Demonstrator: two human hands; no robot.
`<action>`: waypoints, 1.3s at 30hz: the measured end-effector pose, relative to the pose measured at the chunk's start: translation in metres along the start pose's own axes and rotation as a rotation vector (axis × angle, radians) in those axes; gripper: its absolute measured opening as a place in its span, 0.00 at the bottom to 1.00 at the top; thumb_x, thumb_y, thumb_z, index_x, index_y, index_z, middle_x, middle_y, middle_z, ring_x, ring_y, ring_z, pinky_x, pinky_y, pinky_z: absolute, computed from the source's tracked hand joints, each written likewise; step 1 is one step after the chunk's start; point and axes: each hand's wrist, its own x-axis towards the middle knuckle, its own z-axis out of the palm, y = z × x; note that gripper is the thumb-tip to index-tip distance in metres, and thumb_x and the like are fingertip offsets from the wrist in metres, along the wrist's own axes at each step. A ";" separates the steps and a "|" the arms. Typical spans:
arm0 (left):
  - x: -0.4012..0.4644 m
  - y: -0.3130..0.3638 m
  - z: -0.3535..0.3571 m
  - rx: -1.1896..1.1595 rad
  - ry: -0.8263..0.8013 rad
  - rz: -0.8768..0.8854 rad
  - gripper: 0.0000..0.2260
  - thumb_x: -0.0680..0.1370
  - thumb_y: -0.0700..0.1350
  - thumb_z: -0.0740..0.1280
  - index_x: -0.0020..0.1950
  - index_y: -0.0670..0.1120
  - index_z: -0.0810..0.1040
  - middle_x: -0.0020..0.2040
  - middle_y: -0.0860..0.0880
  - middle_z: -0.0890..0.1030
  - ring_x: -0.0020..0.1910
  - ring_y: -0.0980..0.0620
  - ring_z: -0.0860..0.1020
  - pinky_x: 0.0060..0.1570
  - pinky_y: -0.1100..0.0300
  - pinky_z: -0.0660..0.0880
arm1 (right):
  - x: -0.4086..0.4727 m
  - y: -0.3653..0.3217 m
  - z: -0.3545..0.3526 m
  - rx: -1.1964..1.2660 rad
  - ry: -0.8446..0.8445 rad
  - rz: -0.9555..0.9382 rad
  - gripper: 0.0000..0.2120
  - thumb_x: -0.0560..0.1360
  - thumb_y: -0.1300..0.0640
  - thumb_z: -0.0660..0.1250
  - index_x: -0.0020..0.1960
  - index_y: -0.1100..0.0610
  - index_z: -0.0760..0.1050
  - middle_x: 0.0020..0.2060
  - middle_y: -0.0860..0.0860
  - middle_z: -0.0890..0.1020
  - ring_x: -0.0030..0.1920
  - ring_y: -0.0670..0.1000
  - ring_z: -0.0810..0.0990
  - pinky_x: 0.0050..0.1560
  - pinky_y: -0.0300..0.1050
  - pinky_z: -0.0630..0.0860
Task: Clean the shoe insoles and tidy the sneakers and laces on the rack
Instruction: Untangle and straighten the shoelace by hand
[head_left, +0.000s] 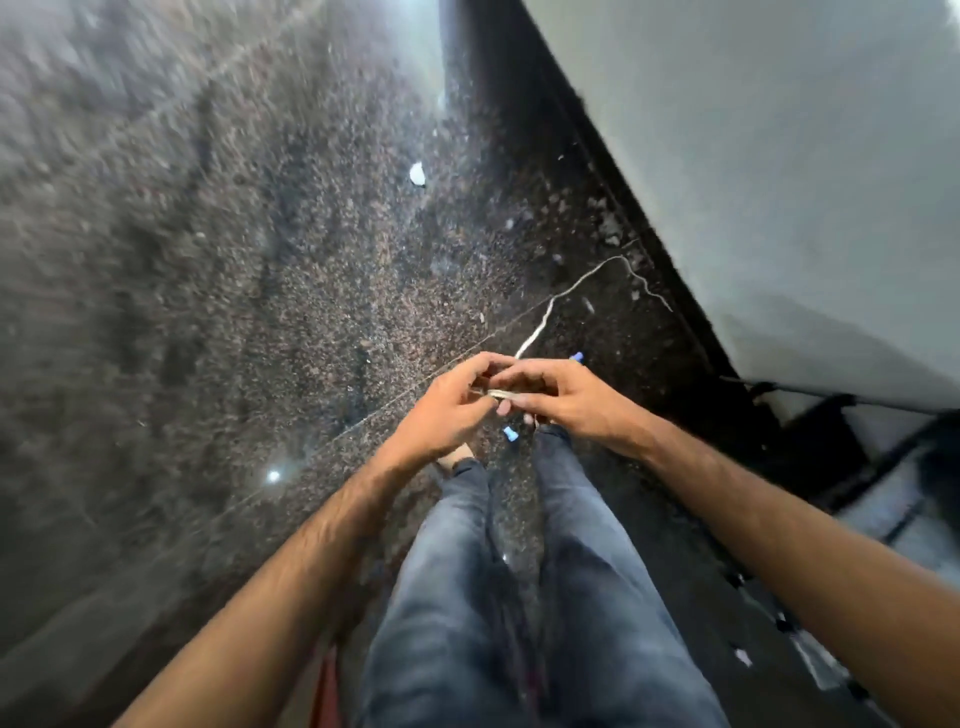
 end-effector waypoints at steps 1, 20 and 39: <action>-0.015 0.023 -0.003 -0.002 -0.042 0.022 0.17 0.77 0.41 0.68 0.64 0.52 0.78 0.58 0.50 0.83 0.57 0.53 0.80 0.63 0.45 0.76 | -0.025 -0.020 0.005 -0.014 0.036 -0.027 0.10 0.80 0.71 0.65 0.60 0.65 0.78 0.46 0.58 0.85 0.42 0.52 0.80 0.41 0.36 0.77; -0.130 0.377 0.164 0.556 -0.383 0.695 0.14 0.80 0.54 0.65 0.45 0.44 0.76 0.32 0.53 0.73 0.30 0.55 0.70 0.32 0.57 0.67 | -0.425 -0.151 0.015 -0.008 0.971 -0.655 0.11 0.71 0.71 0.76 0.50 0.62 0.78 0.40 0.55 0.86 0.40 0.50 0.85 0.45 0.44 0.82; -0.293 0.395 0.478 -0.144 -0.892 0.335 0.12 0.85 0.45 0.58 0.49 0.41 0.77 0.28 0.46 0.75 0.20 0.52 0.69 0.24 0.62 0.71 | -0.630 0.020 0.126 0.757 1.143 -0.928 0.16 0.87 0.57 0.54 0.46 0.57 0.76 0.34 0.53 0.79 0.36 0.51 0.80 0.48 0.46 0.79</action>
